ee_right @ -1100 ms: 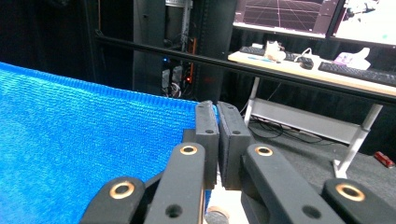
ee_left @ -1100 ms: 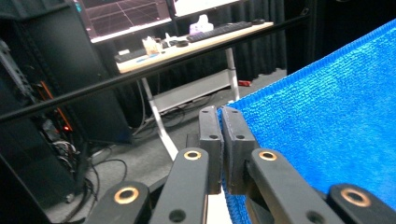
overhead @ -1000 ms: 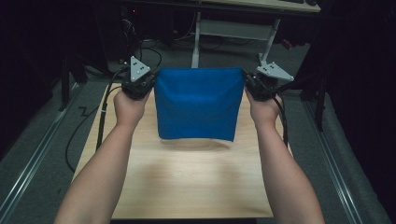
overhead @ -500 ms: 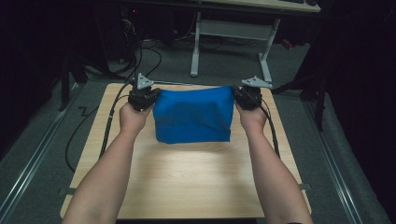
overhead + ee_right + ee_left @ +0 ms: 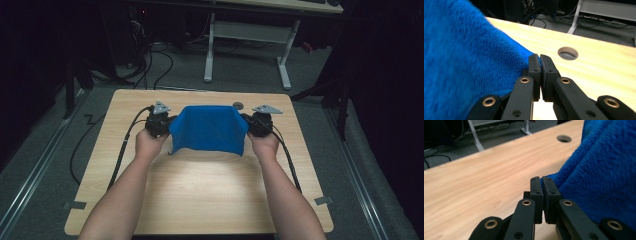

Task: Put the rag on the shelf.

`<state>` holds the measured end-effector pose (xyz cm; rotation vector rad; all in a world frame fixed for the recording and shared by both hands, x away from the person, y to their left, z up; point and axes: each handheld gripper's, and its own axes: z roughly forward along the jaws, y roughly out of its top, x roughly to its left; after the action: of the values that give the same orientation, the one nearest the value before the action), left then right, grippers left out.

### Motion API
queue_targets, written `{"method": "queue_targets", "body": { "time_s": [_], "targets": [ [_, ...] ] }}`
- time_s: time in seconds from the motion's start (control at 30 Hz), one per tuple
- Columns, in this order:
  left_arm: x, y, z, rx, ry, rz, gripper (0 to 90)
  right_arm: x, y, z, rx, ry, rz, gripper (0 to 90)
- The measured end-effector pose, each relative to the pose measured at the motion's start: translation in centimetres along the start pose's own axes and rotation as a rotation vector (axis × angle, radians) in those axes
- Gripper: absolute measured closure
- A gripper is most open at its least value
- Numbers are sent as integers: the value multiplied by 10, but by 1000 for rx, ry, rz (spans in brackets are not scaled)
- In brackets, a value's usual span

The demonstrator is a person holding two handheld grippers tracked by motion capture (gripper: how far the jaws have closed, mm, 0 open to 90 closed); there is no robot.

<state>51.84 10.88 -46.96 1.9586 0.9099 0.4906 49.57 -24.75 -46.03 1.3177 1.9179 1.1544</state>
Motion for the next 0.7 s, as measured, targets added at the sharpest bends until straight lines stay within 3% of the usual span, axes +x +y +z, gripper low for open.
{"method": "queue_targets", "body": {
  "time_s": [0.43,0.7],
  "targets": [
    [-1,-27,7,26,-11,-48,874,3,-20,7,34,18,18,885],
    [-2,-36,7,36,-29,-74,839,2,-30,12,64,18,26,879]
  ]
}}
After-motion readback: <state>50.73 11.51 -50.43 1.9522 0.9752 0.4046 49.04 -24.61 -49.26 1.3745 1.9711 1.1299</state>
